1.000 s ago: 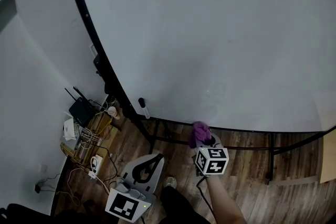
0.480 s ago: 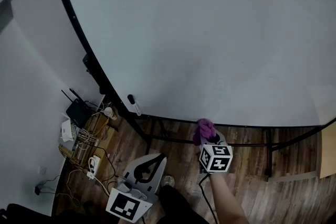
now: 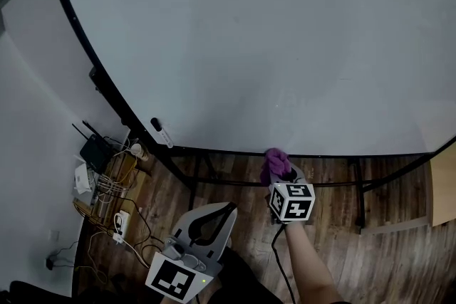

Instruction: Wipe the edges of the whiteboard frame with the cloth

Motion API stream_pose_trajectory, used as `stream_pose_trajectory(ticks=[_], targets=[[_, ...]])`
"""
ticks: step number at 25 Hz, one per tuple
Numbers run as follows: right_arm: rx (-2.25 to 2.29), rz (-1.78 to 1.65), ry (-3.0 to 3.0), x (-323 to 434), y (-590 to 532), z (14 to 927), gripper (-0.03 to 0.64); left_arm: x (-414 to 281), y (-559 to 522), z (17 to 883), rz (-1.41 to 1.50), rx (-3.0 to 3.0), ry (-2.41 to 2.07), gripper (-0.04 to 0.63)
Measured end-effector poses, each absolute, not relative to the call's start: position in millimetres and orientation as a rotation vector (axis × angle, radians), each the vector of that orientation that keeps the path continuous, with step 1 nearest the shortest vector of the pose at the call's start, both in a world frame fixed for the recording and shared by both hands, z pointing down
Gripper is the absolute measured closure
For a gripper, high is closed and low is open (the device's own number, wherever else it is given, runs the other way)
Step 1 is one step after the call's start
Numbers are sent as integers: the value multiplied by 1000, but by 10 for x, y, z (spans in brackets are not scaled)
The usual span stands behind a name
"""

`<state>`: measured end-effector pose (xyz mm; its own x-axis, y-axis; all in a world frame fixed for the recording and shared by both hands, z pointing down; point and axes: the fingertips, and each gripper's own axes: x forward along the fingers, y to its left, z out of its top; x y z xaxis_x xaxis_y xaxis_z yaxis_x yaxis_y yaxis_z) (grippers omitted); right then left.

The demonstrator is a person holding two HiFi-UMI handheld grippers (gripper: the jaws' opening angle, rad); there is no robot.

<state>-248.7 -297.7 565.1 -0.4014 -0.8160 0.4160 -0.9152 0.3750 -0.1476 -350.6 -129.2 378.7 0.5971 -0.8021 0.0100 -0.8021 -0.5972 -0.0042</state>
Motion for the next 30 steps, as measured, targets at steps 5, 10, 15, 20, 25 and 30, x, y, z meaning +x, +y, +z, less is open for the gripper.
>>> stream_pose_trajectory(ticks=[5, 10, 15, 20, 25, 30], targets=[[1518, 522, -2364, -2468, -2989, 5653, 529, -3369, -1199, 3797, 23, 2845, -1341, 580], [1548, 530, -2350, -2466, -2979, 5641, 529, -3373, -1137, 3801, 2, 2854, -1320, 580], [1586, 540, -2335, -2444, -3010, 5651, 529, -3438, -1176, 3895, 11, 2829, -1308, 580], [1588, 520, -2327, -2298, -3009, 5640, 529, -3386, -1259, 3944, 6, 2814, -1317, 579], [1572, 511, -2332, -2122, -3026, 5646, 529, -3185, -1342, 3937, -25, 2814, -1313, 580], [1557, 513, -2343, -1949, -3047, 5657, 529, -2919, -1353, 3954, -15, 2810, -1302, 579]])
